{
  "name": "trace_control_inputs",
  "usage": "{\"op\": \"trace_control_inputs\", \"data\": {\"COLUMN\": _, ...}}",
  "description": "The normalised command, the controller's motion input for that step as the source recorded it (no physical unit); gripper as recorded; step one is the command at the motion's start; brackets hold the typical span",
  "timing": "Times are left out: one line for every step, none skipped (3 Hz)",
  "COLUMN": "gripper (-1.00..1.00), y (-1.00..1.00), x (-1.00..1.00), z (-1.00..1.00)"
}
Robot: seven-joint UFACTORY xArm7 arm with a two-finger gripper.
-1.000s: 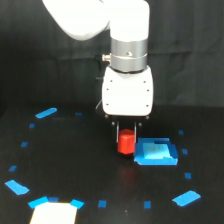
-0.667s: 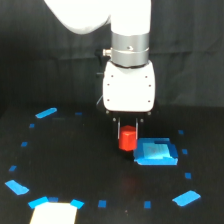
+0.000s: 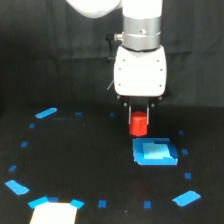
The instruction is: Pick up the red object from the table
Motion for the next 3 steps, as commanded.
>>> {"op": "trace_control_inputs", "data": {"gripper": -1.00, "y": 0.65, "x": 0.47, "z": 0.93}}
{"op": "trace_control_inputs", "data": {"gripper": -1.00, "y": 0.49, "x": 0.23, "z": 1.00}}
{"op": "trace_control_inputs", "data": {"gripper": -0.98, "y": -0.20, "x": 0.09, "z": 0.54}}
